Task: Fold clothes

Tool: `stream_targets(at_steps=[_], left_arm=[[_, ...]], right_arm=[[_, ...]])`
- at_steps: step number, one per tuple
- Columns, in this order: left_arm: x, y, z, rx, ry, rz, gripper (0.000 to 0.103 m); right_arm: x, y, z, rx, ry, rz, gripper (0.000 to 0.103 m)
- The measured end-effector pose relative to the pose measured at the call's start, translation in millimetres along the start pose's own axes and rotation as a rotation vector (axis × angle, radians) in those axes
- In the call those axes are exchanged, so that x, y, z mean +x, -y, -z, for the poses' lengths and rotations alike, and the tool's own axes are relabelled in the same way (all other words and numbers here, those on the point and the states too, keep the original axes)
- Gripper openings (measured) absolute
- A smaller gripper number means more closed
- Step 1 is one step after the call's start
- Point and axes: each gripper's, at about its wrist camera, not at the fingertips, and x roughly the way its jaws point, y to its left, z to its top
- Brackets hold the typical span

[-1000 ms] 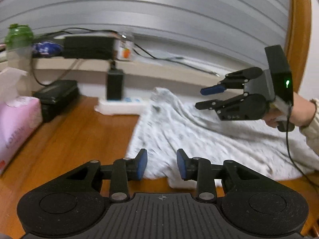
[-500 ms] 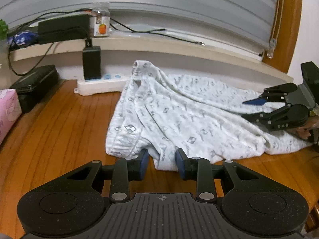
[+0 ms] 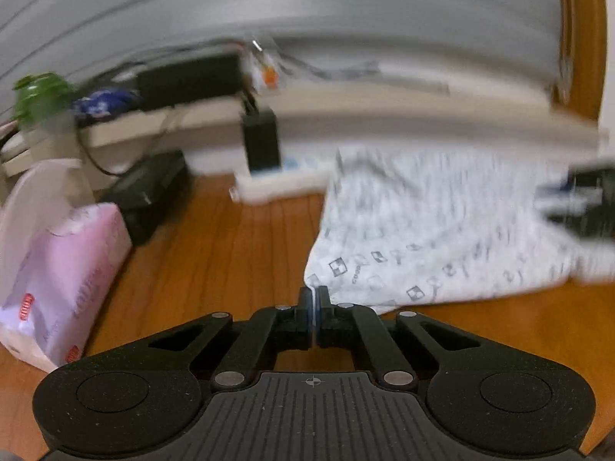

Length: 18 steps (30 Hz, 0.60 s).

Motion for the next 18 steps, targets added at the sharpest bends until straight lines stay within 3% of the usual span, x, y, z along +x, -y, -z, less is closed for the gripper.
stream_targets(at_steps=[4, 6, 8, 12, 14, 18], left_arm=[[9, -10, 4, -0.061, -0.018, 0.013, 0.005], [7, -14, 2, -0.070, -0.012, -0.024, 0.006], [0, -15, -1, -0.079, 0.012, -0.046, 0.017], [3, -2, -18, -0.058, 0.048, -0.016, 0.028], [10, 7, -26, -0.034, 0.054, -0.001, 0.045], [40, 19, -32, -0.016, 0.020, 0.029, 0.045]], right_arm=[[-1, -2, 1, -0.007, 0.007, 0.009, 0.051], [-2, -4, 1, -0.016, 0.010, 0.017, 0.051], [-4, -5, 2, -0.021, 0.013, 0.020, 0.051], [-13, -4, 1, -0.005, 0.015, 0.019, 0.051], [-19, -3, 0, 0.006, 0.008, 0.014, 0.051], [-35, 1, 6, 0.026, -0.007, 0.011, 0.051]])
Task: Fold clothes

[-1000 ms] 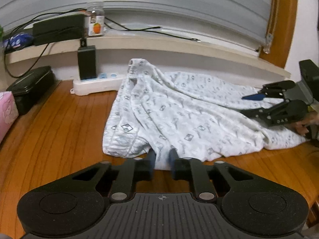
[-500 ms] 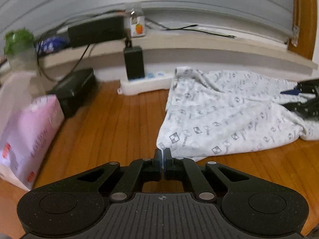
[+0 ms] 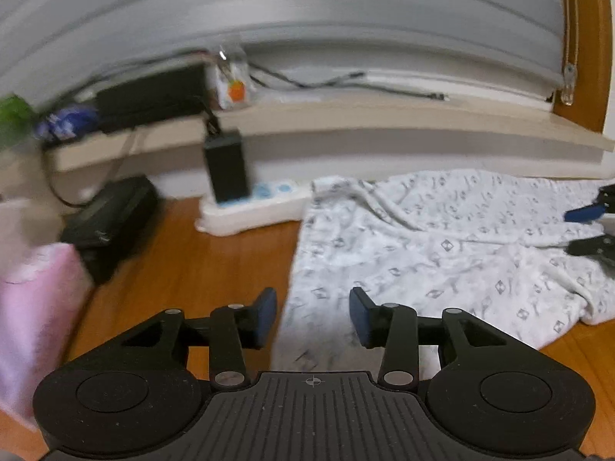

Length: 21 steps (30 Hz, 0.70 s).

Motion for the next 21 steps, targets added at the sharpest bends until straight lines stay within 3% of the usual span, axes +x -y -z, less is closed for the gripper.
stream_targets(at_steps=[1, 3, 4, 6, 7, 9, 15, 21], left_arm=[[3, 0, 2, -0.005, -0.007, 0.008, 0.045], [9, 0, 6, -0.015, -0.022, 0.023, 0.034], [12, 0, 8, -0.020, -0.029, 0.031, 0.018], [9, 1, 13, -0.013, -0.038, 0.033, 0.012], [5, 3, 16, -0.004, -0.040, 0.030, 0.007], [-7, 3, 24, -0.002, -0.051, 0.040, 0.006], [-47, 1, 51, -0.054, -0.070, 0.087, 0.007], [-56, 5, 34, -0.014, -0.017, 0.023, 0.028]], right_arm=[[-3, 2, 3, 0.006, -0.002, -0.001, 0.051], [-9, 8, 11, 0.018, 0.000, 0.002, 0.051], [-11, 10, 14, 0.026, 0.003, -0.001, 0.050], [-16, 13, 20, 0.042, 0.012, -0.019, 0.034], [-19, 13, 22, 0.044, 0.014, -0.026, 0.031], [-24, 9, 26, 0.033, 0.004, -0.034, 0.018], [-43, -1, 40, 0.036, -0.010, -0.087, 0.017], [-59, -1, 42, 0.038, 0.002, -0.080, 0.020]])
